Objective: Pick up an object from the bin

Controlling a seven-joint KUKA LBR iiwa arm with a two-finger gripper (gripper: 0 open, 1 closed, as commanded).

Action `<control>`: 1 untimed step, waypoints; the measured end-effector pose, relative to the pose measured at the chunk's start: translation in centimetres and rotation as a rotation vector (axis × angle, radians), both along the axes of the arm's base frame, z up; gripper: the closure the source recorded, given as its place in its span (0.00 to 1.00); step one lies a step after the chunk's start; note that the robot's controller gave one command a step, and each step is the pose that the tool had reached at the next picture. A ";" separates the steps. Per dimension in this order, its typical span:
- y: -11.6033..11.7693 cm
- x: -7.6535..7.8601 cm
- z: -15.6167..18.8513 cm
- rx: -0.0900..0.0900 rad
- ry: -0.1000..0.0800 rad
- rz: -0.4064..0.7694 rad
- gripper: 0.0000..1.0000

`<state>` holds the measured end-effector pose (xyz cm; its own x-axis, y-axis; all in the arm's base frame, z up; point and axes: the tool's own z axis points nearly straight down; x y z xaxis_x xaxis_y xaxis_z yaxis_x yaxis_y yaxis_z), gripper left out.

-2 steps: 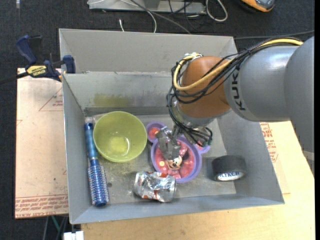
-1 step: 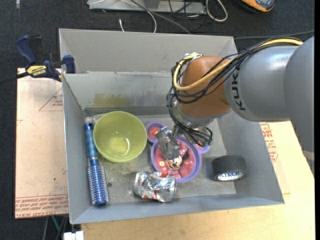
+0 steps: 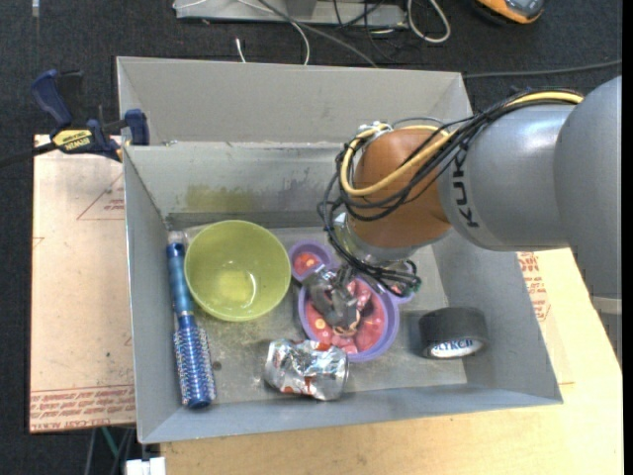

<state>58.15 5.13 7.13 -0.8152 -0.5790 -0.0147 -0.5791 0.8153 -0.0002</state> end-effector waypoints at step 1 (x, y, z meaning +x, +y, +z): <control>1.8 0.4 10.8 0.000 0.004 -0.085 1.00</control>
Offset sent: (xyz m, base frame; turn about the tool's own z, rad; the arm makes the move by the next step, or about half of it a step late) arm 0.0033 0.0151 0.1587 0.0029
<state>58.56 6.96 17.89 -0.8613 -0.5080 -0.0113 -0.5080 0.8614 0.0016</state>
